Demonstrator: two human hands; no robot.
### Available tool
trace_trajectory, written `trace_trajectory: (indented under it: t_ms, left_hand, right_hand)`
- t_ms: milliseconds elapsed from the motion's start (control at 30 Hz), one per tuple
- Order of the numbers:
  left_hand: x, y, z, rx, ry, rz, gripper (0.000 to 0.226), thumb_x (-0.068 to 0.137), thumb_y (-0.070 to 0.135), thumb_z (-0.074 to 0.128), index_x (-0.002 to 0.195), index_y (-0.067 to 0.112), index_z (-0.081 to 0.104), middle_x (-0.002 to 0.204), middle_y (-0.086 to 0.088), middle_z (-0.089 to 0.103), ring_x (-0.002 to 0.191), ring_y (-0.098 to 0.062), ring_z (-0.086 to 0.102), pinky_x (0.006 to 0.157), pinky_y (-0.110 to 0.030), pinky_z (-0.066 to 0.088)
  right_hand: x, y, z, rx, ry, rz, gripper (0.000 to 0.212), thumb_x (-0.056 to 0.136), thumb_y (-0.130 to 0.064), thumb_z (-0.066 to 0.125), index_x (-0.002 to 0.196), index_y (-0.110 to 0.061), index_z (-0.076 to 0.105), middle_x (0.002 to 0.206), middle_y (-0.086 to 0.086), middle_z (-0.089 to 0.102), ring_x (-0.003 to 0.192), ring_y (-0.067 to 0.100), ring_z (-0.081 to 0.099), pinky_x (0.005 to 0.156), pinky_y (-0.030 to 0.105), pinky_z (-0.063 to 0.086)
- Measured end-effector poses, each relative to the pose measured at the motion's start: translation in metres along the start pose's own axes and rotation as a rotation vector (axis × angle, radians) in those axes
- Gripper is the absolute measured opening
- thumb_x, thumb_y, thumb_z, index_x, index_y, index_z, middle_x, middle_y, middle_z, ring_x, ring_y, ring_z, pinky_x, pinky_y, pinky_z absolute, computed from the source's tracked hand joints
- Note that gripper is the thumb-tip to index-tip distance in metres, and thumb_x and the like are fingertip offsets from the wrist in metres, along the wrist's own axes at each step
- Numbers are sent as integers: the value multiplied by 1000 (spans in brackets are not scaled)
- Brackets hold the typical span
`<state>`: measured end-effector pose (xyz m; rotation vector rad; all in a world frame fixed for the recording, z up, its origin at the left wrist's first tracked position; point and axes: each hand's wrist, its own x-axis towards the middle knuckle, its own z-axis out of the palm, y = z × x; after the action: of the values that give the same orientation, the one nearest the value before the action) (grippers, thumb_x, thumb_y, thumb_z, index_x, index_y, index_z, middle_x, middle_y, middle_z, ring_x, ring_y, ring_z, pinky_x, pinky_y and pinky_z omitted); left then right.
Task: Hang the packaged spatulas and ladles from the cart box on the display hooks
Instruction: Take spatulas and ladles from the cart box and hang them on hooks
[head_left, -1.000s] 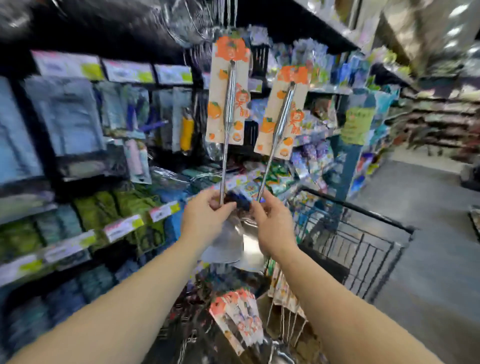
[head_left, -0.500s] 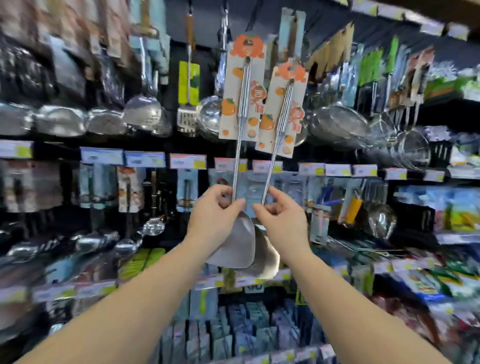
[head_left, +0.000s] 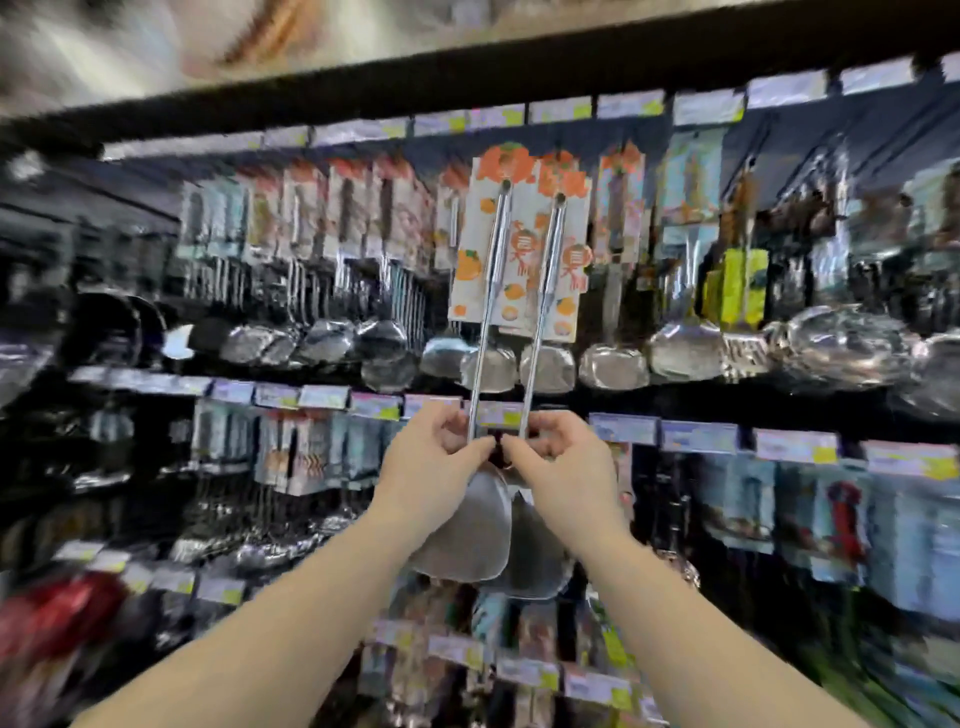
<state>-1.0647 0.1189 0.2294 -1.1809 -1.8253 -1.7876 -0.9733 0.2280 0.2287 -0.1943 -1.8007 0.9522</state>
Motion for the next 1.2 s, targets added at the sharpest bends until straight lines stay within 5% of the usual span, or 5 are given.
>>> trace_trajectory:
  t_ms: [133,200,400,800,1200]
  left_hand:
    - [32,-25,-51,62,68,3,17,79,26,73,85,23,58,65,-4,65,59,-12,56,58,-26,41]
    - [47,-39,-69,97,113,-3,19,79,28,73,88,20,58,69,-5,63,63,-15,55,58,-27,40]
    - [100,-67,-93,79,138,-38,18,82,31,70,89,27,55,75,-5,63,65,-16,56,56,-26,40]
    - [250,-119,-92,29,170,16,18,81,30,71,87,29,54,88,-10,68,83,-27,65,70,-34,49]
    - [329,-170,-74,-167,18,77,17,84,28,70,86,29,53,79,-7,63,72,-21,59,65,-30,45]
  right_hand:
    - [25,-14,62,45,-47,-46,21,71,-36,73,87,-29,61,75,3,73,76,21,71,77,50,56]
    - [38,-18,85,44,-88,-57,17,78,-26,73,85,-31,58,78,8,73,79,25,70,78,49,56]
    - [89,-12,137,47,-143,-117,22,82,-25,72,87,-36,54,78,-2,71,77,11,67,73,30,54]
    - [239,12,186,30,-48,-179,24,84,-25,71,103,-23,57,80,4,71,79,14,66,64,21,43]
    - [295,46,223,-151,78,-189,23,84,-28,71,102,-26,57,83,1,71,79,12,67,69,21,48]
